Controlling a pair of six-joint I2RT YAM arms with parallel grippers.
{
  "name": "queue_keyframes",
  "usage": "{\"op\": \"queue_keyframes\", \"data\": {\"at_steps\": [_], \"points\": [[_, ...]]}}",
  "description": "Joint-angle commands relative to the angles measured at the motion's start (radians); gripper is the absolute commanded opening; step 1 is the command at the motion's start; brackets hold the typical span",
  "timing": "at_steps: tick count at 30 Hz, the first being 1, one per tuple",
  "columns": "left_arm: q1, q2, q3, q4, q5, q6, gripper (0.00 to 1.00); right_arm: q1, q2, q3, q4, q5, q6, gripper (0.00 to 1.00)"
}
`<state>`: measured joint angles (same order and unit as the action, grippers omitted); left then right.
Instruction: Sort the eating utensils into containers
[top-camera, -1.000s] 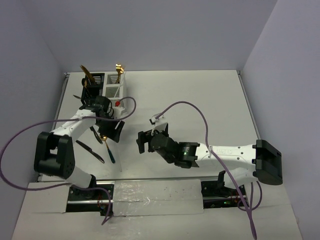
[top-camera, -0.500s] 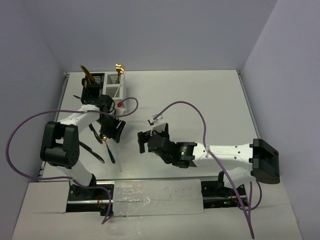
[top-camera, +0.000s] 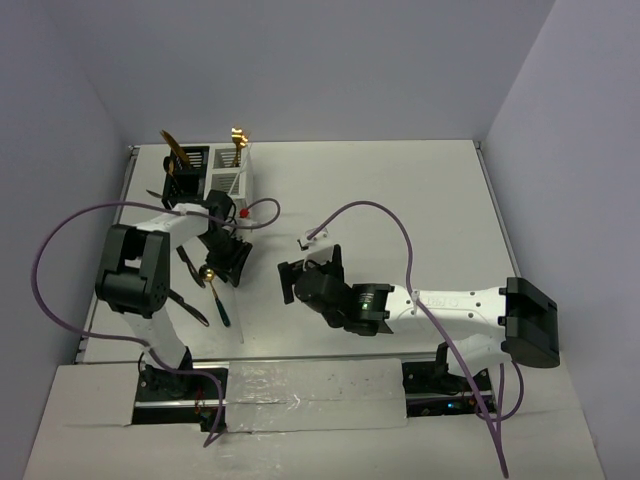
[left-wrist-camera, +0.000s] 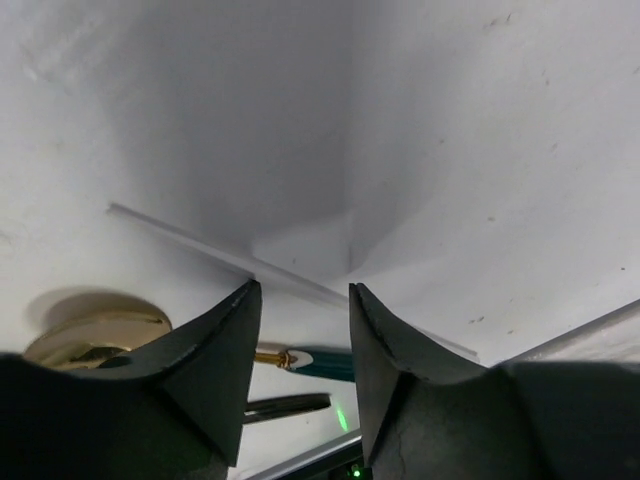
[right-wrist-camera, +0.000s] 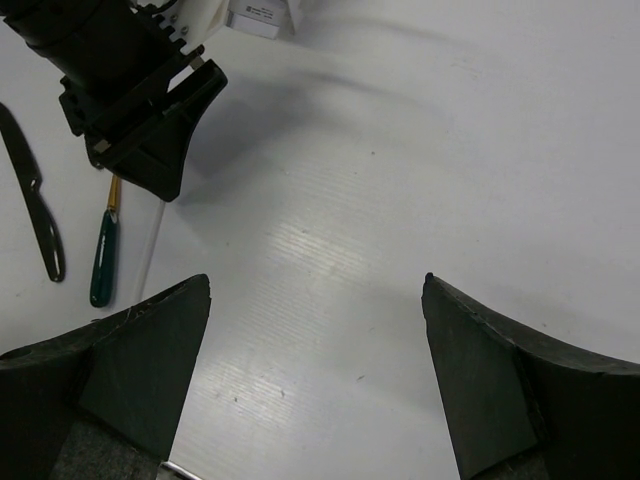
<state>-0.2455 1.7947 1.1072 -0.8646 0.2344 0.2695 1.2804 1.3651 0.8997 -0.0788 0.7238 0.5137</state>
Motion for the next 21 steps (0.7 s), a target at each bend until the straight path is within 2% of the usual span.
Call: {"op": "queue_keyframes", "data": {"at_steps": [1, 5, 8, 12, 18, 21], "points": [[-0.017, 0.041, 0.034, 0.078, 0.032, -0.013, 0.49, 0.008, -0.020, 0.041, -0.013, 0.069, -0.012, 0.93], [-0.018, 0.083, 0.051, 0.107, 0.025, -0.038, 0.37, 0.008, -0.044, 0.036, -0.012, 0.085, -0.023, 0.93], [-0.023, 0.100, 0.049, 0.124, 0.019, -0.049, 0.32, 0.008, -0.064, 0.025, -0.012, 0.098, -0.023, 0.93], [-0.037, 0.114, 0.039, 0.164, 0.011, -0.072, 0.21, 0.008, -0.093, 0.004, -0.013, 0.115, -0.015, 0.93], [-0.100, 0.166, 0.080, 0.199, 0.045, -0.122, 0.13, 0.008, -0.133, -0.010, -0.030, 0.137, -0.011, 0.94], [-0.136, 0.196, 0.115, 0.203, 0.048, -0.141, 0.13, 0.008, -0.153, -0.016, -0.042, 0.150, -0.006, 0.94]]}}
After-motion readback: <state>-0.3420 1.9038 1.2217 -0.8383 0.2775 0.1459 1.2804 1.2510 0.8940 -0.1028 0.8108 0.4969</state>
